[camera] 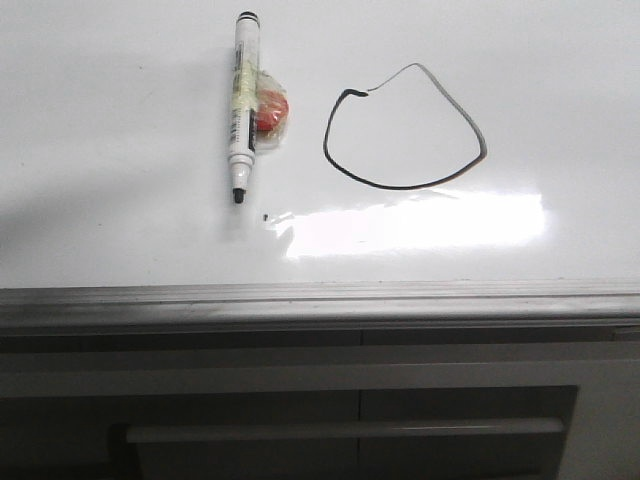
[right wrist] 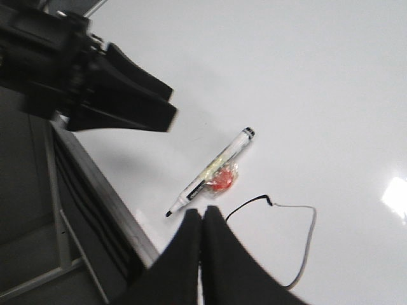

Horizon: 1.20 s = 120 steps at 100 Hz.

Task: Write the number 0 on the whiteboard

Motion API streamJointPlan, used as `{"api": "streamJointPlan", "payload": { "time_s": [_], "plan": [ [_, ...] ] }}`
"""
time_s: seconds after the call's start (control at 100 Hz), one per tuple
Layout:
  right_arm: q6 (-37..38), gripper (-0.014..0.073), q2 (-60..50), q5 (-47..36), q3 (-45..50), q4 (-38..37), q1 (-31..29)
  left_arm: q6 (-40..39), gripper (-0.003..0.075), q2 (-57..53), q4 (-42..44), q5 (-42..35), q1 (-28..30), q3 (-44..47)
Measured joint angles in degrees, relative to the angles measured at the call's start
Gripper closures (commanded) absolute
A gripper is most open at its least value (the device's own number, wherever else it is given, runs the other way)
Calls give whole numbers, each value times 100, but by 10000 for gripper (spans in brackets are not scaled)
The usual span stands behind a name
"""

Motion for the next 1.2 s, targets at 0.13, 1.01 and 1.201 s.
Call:
{"api": "streamJointPlan", "payload": {
  "time_s": [0.13, 1.01, 1.201],
  "plan": [
    [0, 662, 0, -239, 0, -276, 0, 1185, 692, -784, -377, 47, -744, 0],
    [0, 663, 0, -549, 0, -338, 0, 2010, 740, -1640, -894, 223, -1709, 274],
    [0, 663, 0, -536, 0, -338, 0, 2021, 740, -1662, -894, 238, -1709, 274]
  ]
}}
